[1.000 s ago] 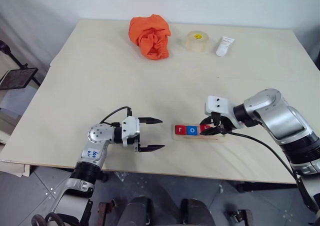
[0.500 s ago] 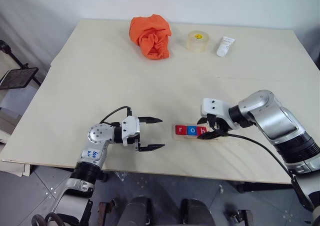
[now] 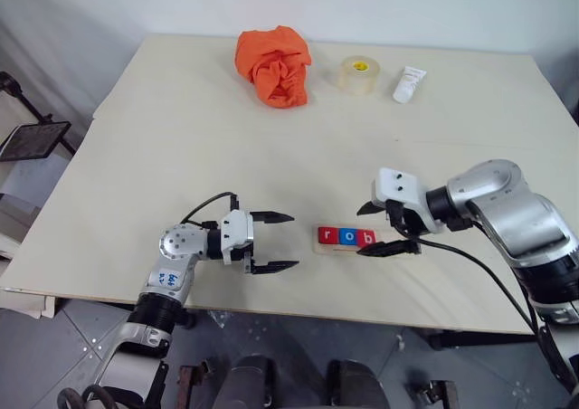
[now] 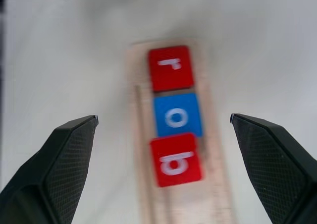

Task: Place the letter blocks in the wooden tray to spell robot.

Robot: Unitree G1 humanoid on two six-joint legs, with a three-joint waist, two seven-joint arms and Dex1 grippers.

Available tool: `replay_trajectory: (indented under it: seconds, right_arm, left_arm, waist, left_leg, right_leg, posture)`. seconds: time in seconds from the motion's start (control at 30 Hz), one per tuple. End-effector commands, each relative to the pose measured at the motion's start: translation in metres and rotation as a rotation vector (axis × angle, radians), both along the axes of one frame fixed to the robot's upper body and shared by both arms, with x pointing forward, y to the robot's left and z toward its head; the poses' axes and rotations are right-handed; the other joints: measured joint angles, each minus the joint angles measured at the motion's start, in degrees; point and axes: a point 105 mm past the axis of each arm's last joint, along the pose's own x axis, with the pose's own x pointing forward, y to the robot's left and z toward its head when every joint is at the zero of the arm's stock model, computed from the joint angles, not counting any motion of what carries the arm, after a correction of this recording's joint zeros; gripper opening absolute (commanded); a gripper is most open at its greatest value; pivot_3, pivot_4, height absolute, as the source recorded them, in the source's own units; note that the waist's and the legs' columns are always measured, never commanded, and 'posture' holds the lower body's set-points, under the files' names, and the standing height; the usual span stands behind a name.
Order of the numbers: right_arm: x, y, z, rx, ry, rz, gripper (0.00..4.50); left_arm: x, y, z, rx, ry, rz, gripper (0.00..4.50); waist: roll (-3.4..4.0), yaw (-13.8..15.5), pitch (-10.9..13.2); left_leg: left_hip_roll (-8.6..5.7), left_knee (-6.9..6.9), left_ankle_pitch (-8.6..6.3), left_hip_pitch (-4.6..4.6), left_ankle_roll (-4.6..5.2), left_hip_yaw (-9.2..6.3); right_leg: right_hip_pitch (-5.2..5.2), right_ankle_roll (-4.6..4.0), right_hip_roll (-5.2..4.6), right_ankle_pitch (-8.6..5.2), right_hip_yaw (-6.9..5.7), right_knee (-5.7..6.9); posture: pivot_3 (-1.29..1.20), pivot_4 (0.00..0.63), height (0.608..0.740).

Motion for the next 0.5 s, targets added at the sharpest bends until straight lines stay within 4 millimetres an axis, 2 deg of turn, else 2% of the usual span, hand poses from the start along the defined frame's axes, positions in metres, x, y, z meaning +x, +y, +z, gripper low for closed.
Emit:
replay_trajectory:
  seconds: [0.03, 0.1, 0.2, 0.33, 0.5]
  right_arm:
    - [-0.0048, -0.0011, 0.0111, 0.025, -0.045, 0.001, 4.49]
    - [-0.0058, -0.0014, 0.0099, 0.034, -0.045, -0.005, 4.49]
    - [-0.0083, -0.0015, 0.0081, 0.052, -0.039, -0.006, 3.88]
    - [-0.0111, 0.0011, 0.0090, 0.081, -0.036, 0.005, 2.53]
    - [-0.0037, 0.0013, 0.0052, 0.070, -0.051, -0.016, 0.73]
  left_arm:
    - [-0.0017, -0.0012, 0.0043, -0.008, -0.024, -0.011, 4.50]
    - [-0.0019, -0.0013, 0.0043, -0.009, -0.024, -0.011, 4.50]
    - [-0.0021, -0.0011, 0.0044, -0.008, -0.023, -0.011, 4.50]
    - [-0.0020, -0.0004, 0.0045, -0.007, -0.022, -0.009, 4.50]
    - [-0.0023, -0.0007, 0.0048, -0.009, -0.022, -0.009, 4.50]
  waist:
    - [0.00, -0.03, 0.00]
    - [0.00, -0.02, 0.00]
    - [0.00, -0.03, 0.00]
    - [0.00, -0.03, 0.00]
    - [-0.01, -0.03, 0.00]
  left_leg:
    - [0.01, 0.00, 0.00, 0.00, 0.00, 0.00]
    - [0.01, 0.00, 0.00, 0.00, 0.00, 0.00]
    - [0.01, 0.00, 0.00, 0.01, 0.00, 0.00]
    - [0.01, 0.00, 0.00, 0.01, 0.00, 0.00]
    - [0.01, 0.00, 0.00, 0.01, 0.00, 0.00]
  right_leg:
    - [0.00, 0.00, 0.00, 0.00, 0.00, 0.00]
    - [0.00, 0.00, 0.00, 0.00, 0.00, 0.00]
    - [-0.01, 0.00, 0.00, 0.00, 0.00, 0.01]
    - [0.00, 0.00, 0.00, 0.00, -0.01, 0.01]
    - [0.00, 0.00, 0.00, 0.00, 0.00, 0.01]
  posture:
    - [0.00, 0.150, 0.740]
    - [0.00, 0.150, 0.740]
    - [0.00, 0.150, 0.740]
    - [0.00, 0.150, 0.740]
    - [0.00, 0.150, 0.740]
